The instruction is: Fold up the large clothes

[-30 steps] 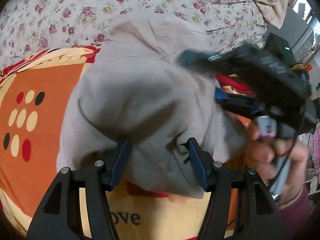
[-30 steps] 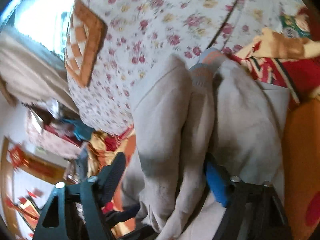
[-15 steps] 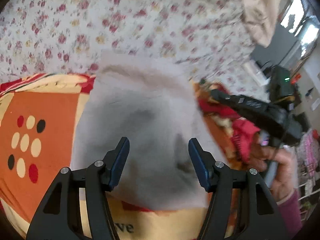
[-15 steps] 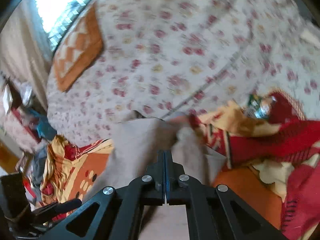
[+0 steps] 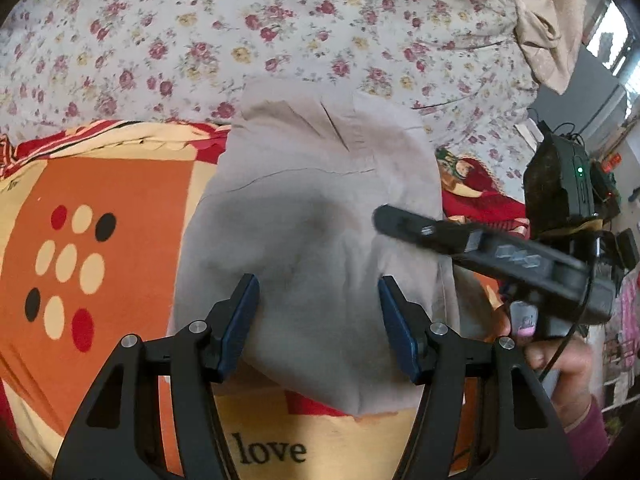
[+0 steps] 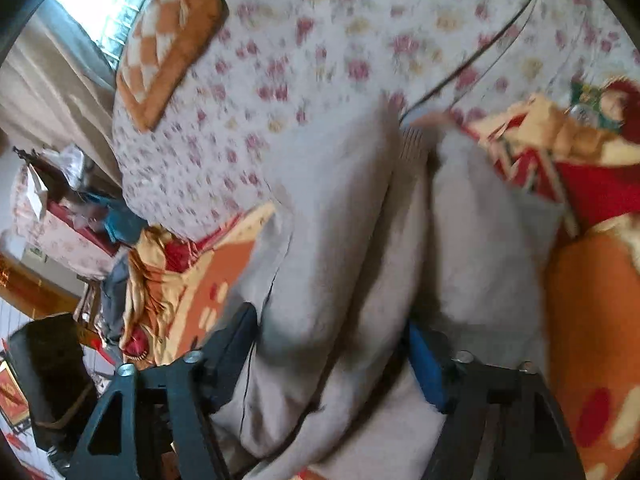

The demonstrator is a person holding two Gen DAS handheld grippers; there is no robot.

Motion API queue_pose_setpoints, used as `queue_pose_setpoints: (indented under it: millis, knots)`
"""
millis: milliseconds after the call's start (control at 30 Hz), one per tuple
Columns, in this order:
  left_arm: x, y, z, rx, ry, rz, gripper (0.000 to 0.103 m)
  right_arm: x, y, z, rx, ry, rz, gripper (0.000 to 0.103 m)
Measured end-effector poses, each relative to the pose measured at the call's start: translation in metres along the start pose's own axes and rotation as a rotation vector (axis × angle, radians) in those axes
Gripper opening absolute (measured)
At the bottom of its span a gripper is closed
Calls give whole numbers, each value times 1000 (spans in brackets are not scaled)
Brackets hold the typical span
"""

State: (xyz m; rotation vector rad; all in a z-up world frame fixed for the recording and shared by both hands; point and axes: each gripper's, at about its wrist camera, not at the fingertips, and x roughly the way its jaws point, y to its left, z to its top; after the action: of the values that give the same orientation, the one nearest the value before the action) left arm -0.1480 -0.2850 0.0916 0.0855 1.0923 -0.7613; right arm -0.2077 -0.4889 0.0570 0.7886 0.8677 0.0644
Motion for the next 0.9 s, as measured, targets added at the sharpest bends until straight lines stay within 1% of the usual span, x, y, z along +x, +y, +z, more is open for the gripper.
queue_pose_setpoints:
  millis: [33, 67, 100, 167, 200, 233, 300, 367, 433, 467, 533, 600, 667, 700, 733, 767, 833, 900]
  knots:
    - [-2, -1, 1, 1, -3, 4, 61, 4, 3, -2, -16, -4, -3, 28]
    - [-6, -2, 4, 4, -12, 3, 61, 3, 9, -3, -42, -27, -23, 25]
    - [-11, -3, 7, 11, -28, -2, 61, 0, 16, -4, -82, -46, -38, 18]
    - [-19, -6, 13, 26, -68, 11, 62, -14, 28, -2, -163, -71, -82, 12]
    - [-21, -7, 15, 32, -86, 23, 65, -25, 30, -1, -197, -90, -115, 9]
    - [-19, -8, 18, 35, -95, 33, 70, -33, 29, 2, -206, -99, -133, 8]
    - [-7, -8, 20, 33, -81, 47, 70, -48, 18, 6, -202, -110, -189, 7]
    - [21, -10, 20, 51, -21, 81, 71, -54, 0, 7, -174, -120, -260, 6]
    - [46, -10, 16, 54, 25, 94, 71, -49, -19, 7, -130, -113, -303, 6]
    - [56, -10, 13, 48, 38, 104, 71, -43, -31, 6, -100, -97, -313, 6]
    - [62, -9, 10, 41, 21, 108, 73, -36, -49, 4, -44, -65, -283, 6]
    - [62, -8, 10, 38, 14, 109, 73, -38, -54, 6, -27, -66, -259, 6]
    - [61, -7, 11, 35, 26, 109, 73, -45, -54, 6, -15, -85, -247, 9]
    - [58, -7, 13, 37, 31, 109, 73, -47, -53, 5, -7, -92, -246, 18]
    - [54, -7, 15, 40, 30, 110, 73, -53, -53, 4, 6, -98, -250, 30]
    - [51, -7, 17, 42, 24, 111, 73, -59, -49, 3, 8, -99, -254, 34]
    - [44, -7, 16, 54, 7, 120, 73, -68, -39, -1, -1, -89, -233, 50]
    - [42, -8, 13, 72, 0, 134, 73, -75, -29, -8, 3, -79, -195, 52]
